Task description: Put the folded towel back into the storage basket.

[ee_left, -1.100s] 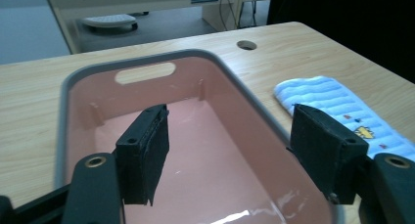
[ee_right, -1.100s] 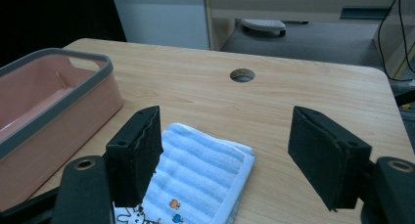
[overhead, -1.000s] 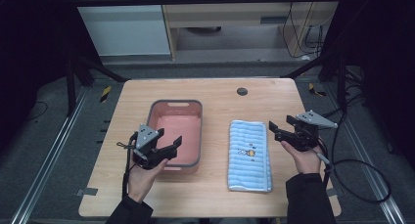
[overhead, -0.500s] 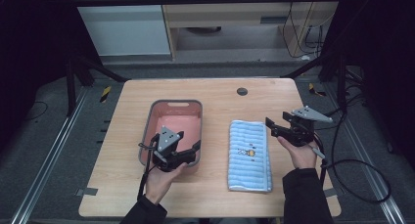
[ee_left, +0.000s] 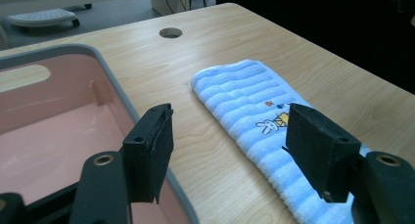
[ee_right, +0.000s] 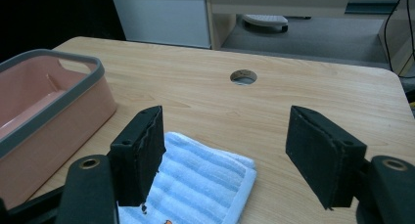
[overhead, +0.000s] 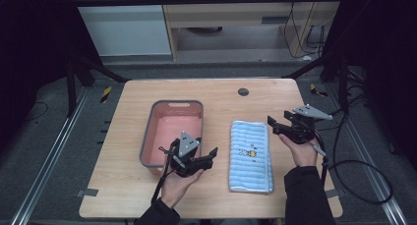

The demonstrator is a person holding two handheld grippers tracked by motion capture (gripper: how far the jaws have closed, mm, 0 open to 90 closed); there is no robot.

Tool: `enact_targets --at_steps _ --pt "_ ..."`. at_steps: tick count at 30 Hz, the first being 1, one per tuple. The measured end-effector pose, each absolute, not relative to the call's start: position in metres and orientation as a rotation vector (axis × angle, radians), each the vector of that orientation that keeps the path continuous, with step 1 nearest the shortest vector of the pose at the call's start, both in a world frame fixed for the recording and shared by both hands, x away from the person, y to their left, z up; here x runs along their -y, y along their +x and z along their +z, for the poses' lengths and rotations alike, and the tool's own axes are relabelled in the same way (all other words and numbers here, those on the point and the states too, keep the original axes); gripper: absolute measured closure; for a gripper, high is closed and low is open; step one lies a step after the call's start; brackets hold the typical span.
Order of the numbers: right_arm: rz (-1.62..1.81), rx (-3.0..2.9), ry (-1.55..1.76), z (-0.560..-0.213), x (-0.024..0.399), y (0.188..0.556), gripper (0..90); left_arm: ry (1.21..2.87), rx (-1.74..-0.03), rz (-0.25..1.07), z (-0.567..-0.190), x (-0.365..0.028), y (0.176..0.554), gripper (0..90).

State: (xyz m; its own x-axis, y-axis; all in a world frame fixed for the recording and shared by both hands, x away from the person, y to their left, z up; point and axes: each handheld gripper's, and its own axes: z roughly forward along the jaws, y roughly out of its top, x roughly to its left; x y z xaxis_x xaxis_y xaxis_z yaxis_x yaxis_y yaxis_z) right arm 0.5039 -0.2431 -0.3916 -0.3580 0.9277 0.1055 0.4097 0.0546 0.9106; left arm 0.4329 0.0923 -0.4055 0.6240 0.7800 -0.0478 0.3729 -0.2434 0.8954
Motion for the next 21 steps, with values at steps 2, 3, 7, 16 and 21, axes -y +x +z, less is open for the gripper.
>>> enact_targets --at_steps 2,3,7,16,21 --pt "1.279 -1.812 1.338 -0.392 0.243 0.505 30.8 1.855 -0.919 0.503 -0.407 -0.088 0.432 34.8" --pt "1.275 -1.813 1.337 -0.393 0.243 0.506 31.2 1.859 -0.915 0.499 -0.408 -0.086 0.432 35.1" --pt "1.272 -1.821 1.342 -0.396 0.243 0.510 32.5 1.873 -0.906 0.481 -0.413 -0.079 0.430 36.2" --pt "1.228 -1.854 1.334 -0.406 0.241 0.521 34.7 1.921 -0.890 0.460 -0.427 -0.066 0.426 38.7" --pt "1.202 -1.875 1.330 -0.412 0.239 0.528 35.8 1.937 -0.885 0.449 -0.434 -0.060 0.425 40.2"
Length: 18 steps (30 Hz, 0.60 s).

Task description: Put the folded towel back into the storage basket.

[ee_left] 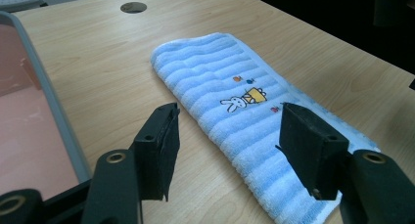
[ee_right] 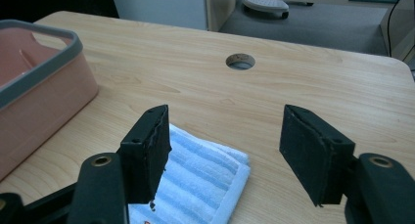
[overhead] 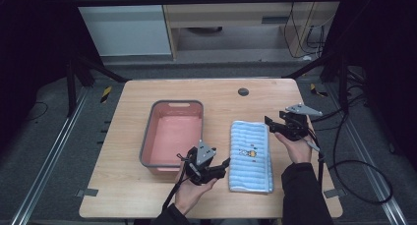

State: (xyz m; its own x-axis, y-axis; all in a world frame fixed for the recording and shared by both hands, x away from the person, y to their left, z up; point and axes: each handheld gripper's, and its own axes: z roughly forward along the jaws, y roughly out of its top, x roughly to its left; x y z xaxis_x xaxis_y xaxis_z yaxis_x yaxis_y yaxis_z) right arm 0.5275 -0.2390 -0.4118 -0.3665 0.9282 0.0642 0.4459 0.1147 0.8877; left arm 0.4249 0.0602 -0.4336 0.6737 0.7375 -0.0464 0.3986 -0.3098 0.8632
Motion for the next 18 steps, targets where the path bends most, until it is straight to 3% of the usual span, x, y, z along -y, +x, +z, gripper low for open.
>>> enact_targets --at_steps 18 --pt "1.141 -1.937 1.351 -0.441 0.235 0.543 38.2 2.008 -0.916 0.409 -0.464 -0.048 0.425 44.0"
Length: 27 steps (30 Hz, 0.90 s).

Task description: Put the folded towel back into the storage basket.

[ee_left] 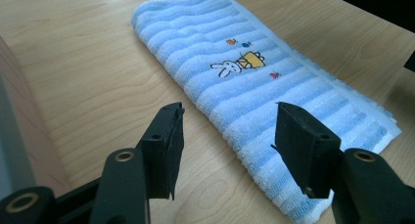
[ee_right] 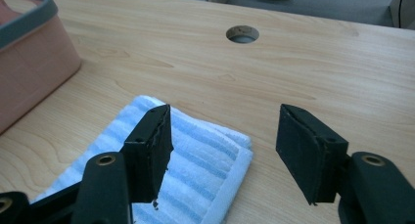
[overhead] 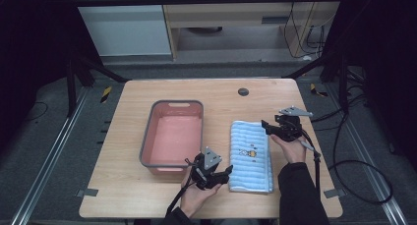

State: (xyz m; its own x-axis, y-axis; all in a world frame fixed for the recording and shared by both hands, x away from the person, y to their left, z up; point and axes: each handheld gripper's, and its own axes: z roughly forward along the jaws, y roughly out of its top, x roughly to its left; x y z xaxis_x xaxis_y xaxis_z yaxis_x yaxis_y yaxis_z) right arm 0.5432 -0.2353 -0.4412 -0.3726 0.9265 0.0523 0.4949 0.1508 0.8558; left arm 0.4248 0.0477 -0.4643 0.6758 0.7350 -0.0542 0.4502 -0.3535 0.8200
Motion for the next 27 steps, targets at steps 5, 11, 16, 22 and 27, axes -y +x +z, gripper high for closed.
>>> enact_targets --at_steps 5,11,16,22,27 --pt "1.136 -1.949 1.360 -0.449 0.234 0.546 39.4 2.025 -0.928 0.394 -0.473 -0.044 0.425 43.9" --pt "1.110 -1.971 1.393 -0.461 0.235 0.551 41.7 2.043 -0.939 0.364 -0.483 -0.038 0.426 44.4" --pt "1.100 -1.976 1.419 -0.470 0.237 0.555 42.5 2.056 -0.942 0.357 -0.489 -0.032 0.426 44.9" --pt "1.067 -2.033 1.406 -0.479 0.232 0.557 44.5 2.078 -0.945 0.351 -0.495 -0.026 0.427 47.9" --pt "1.040 -2.056 1.423 -0.484 0.231 0.559 46.8 2.084 -0.955 0.347 -0.498 -0.025 0.428 51.2"
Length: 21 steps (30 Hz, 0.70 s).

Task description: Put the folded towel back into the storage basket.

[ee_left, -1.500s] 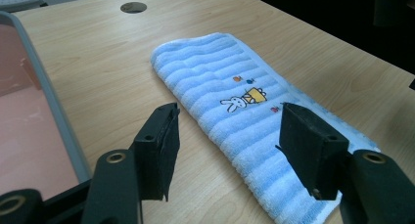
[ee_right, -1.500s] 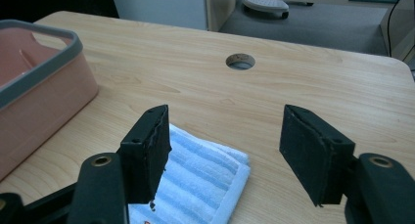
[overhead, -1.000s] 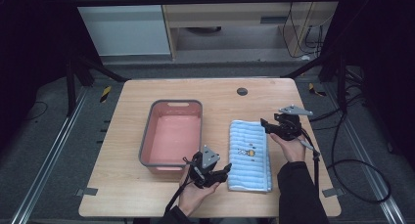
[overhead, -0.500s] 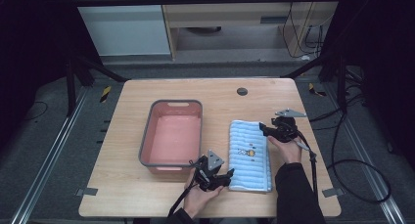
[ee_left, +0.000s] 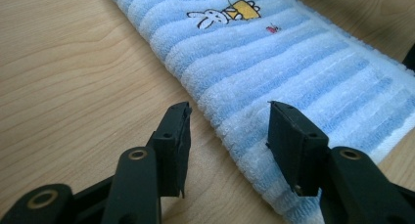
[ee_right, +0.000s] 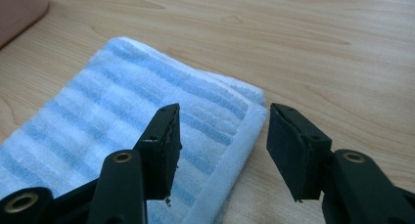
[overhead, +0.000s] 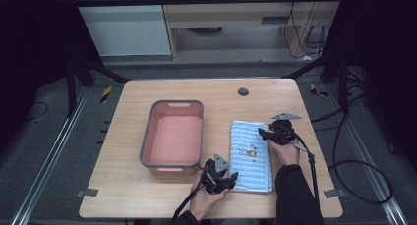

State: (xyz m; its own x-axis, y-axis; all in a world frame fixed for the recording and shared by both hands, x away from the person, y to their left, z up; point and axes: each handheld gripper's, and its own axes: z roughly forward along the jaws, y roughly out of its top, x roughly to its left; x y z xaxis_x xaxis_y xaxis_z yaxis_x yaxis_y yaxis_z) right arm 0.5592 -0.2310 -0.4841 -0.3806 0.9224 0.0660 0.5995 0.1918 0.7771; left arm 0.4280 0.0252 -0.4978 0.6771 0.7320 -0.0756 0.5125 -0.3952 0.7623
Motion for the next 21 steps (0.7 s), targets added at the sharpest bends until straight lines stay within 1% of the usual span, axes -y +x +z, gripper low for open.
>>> enact_targets --at_steps 11,21 --pt "1.004 -2.111 1.446 -0.493 0.227 0.562 49.7 2.090 -0.972 0.330 -0.503 -0.022 0.429 57.6" --pt "1.041 -2.107 1.502 -0.500 0.230 0.563 52.1 2.083 -0.985 0.314 -0.504 -0.018 0.427 67.1"
